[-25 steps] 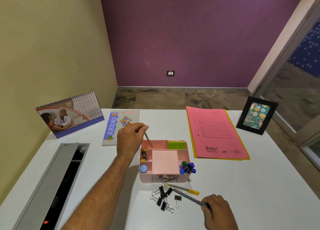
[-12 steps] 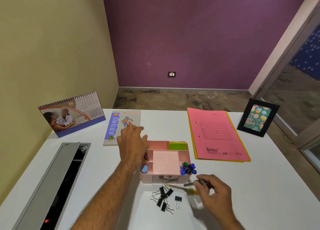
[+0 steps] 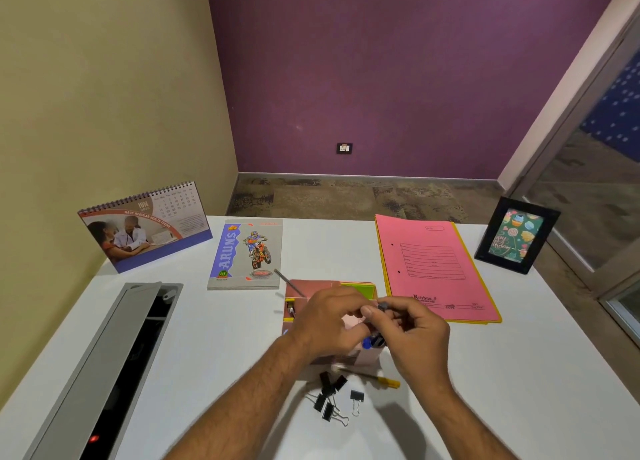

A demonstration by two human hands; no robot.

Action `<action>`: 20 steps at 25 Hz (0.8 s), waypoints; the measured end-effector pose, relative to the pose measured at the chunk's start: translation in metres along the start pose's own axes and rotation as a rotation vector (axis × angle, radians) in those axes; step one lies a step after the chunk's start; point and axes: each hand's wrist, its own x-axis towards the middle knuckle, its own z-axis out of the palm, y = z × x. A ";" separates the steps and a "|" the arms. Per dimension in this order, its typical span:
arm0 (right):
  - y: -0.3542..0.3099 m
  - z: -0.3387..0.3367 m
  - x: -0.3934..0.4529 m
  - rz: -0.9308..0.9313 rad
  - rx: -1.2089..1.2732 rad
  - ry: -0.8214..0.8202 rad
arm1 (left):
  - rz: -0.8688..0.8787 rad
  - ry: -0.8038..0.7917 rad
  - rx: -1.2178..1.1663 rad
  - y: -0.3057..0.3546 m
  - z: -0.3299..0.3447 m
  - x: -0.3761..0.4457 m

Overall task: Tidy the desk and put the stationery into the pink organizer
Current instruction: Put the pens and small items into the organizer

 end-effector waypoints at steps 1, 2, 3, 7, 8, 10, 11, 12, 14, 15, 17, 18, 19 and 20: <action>0.000 0.000 -0.001 0.010 0.010 -0.003 | 0.010 0.024 0.019 -0.001 0.001 0.001; 0.000 0.000 -0.002 0.021 0.025 -0.006 | 0.019 0.037 0.031 -0.002 0.001 0.001; 0.001 -0.001 -0.002 0.029 0.042 -0.002 | 0.024 0.049 0.035 -0.002 0.001 0.002; 0.029 -0.016 -0.013 0.062 0.052 0.091 | -0.079 0.165 -0.043 0.000 -0.012 0.006; 0.044 -0.023 -0.019 0.096 0.003 0.109 | -0.152 0.197 -0.060 -0.002 -0.017 0.008; 0.082 -0.038 -0.035 0.206 -0.175 0.060 | -0.303 0.281 -0.071 -0.010 -0.028 0.012; 0.102 -0.045 -0.044 0.249 -0.297 -0.006 | -0.374 0.328 -0.075 -0.015 -0.032 0.013; 0.120 -0.051 -0.054 0.260 -0.427 -0.085 | -0.435 0.366 -0.071 -0.021 -0.036 0.013; 0.148 -0.057 -0.070 0.235 -0.628 -0.225 | -0.525 0.379 -0.022 -0.032 -0.042 0.010; 0.157 -0.059 -0.077 0.228 -0.681 -0.263 | -0.558 0.358 0.013 -0.036 -0.044 0.007; 0.166 -0.059 -0.084 0.249 -0.754 -0.308 | -0.627 0.302 0.078 -0.043 -0.044 0.002; 0.167 -0.058 -0.085 0.254 -0.797 -0.340 | -0.669 0.275 0.114 -0.046 -0.043 0.001; 0.167 -0.056 -0.085 0.253 -0.844 -0.380 | -0.711 0.241 0.151 -0.049 -0.041 0.000; 0.166 -0.054 -0.084 0.240 -0.887 -0.419 | -0.737 0.198 0.187 -0.053 -0.039 0.000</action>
